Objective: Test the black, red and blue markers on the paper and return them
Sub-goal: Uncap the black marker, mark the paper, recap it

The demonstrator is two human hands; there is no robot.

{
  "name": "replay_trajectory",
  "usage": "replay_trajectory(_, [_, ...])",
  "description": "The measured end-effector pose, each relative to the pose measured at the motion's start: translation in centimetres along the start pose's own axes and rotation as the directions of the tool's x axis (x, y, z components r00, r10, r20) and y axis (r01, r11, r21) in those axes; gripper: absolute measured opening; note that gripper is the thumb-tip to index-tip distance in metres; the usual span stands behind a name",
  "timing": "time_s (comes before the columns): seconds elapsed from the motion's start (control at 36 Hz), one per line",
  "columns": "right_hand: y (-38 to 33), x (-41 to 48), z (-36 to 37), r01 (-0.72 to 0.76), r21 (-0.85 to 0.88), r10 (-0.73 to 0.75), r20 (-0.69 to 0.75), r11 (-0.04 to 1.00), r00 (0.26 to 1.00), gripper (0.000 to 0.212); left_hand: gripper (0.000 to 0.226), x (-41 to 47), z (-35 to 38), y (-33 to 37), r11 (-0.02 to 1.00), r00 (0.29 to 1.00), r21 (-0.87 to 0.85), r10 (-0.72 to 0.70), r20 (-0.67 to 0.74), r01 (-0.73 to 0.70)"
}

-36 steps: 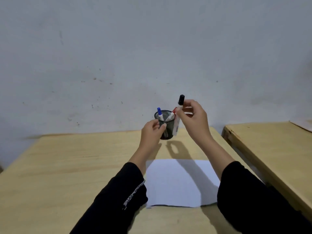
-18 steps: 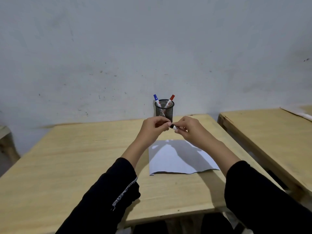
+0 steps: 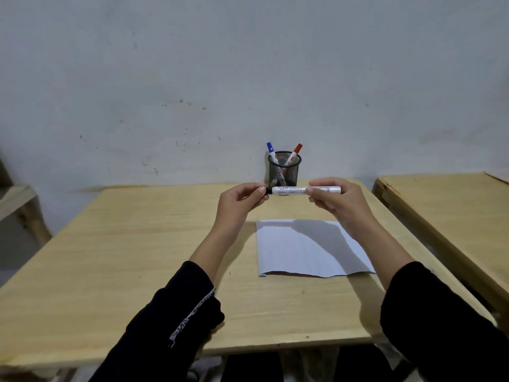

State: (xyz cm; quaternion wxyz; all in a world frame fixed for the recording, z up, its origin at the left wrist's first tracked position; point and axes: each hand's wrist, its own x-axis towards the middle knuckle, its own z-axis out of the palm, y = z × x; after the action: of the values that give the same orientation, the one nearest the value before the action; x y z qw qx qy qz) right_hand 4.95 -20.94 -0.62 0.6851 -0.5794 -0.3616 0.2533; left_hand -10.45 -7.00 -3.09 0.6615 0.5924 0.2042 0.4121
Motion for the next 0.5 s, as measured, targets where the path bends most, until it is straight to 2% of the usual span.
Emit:
replay_trajectory(0.08, [1.0,-0.1,1.6,-0.093,0.385,0.12,-0.046,0.918,0.992,0.006,0.007,-0.2,0.3,-0.3,0.998,0.999,-0.056,-0.042,-0.005,0.041])
replay_trajectory(0.14, [1.7,-0.2,3.0,-0.129,0.477,0.16,-0.025,0.87,0.987,0.004,0.006,-0.3,0.6,-0.4,0.999,0.999,-0.022,-0.045,0.014,0.045])
replay_trajectory(0.33, [3.3,0.6,5.4,-0.135,0.414,0.137,0.026,0.9,0.99,0.004,0.016,0.2,-0.1,-0.7,0.983,0.998,0.176,-0.055,-0.005,0.055])
replay_trajectory(0.5, [3.6,1.4,5.8,-0.107,0.35,0.088,0.068,0.931,0.994,0.006,0.023,0.8,-0.7,-1.2,0.979,0.996,0.182,-0.081,-0.041,0.087])
